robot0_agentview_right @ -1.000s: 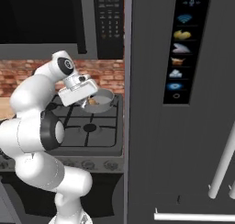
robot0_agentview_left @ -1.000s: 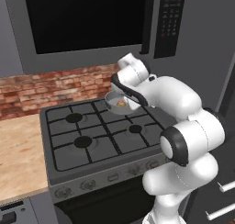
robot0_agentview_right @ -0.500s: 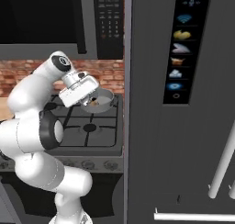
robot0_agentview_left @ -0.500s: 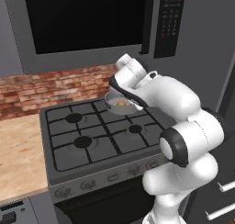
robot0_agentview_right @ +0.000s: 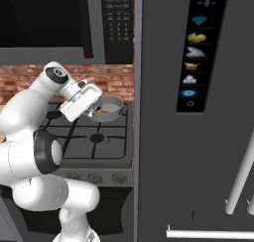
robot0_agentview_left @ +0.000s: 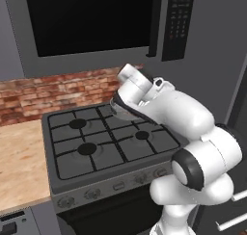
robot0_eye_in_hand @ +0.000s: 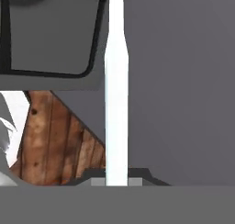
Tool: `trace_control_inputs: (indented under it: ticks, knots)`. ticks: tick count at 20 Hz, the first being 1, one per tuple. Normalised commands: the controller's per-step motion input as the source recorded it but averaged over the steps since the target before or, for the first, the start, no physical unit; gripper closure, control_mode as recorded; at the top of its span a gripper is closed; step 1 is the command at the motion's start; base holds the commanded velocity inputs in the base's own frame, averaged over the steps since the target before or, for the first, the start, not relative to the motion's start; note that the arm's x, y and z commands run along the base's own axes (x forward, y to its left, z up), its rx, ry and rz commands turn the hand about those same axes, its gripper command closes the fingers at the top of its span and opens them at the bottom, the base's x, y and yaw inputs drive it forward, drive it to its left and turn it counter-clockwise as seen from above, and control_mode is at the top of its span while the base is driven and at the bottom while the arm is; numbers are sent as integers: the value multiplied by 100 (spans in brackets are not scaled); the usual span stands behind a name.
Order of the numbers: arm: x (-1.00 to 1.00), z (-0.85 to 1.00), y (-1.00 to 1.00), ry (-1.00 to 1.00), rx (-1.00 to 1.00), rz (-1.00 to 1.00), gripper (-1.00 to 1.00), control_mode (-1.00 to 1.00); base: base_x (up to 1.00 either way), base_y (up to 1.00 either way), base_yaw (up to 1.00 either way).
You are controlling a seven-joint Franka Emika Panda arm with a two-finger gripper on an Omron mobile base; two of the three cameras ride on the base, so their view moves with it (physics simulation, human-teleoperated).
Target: Put the onion and garlic in the pot. Retrieve the spatula and lightly stir the vegetables in the pot.
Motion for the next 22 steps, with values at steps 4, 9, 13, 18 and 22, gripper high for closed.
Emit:
trace_control_inputs:
  ticks: [4,9,13,18,22]
  knots:
    - [0,31,0,27,-25,21,100,-100,0,0,0]
    - [0,43,0,34,-19,21,100,-100,0,0,0]
    - [0,14,0,34,-2,10,100,-100,0,0,0]
    - [1,0,0,2,-7,4,100,-100,0,0,0]
    - [0,0,0,-26,0,0,100,-100,0,0,0]
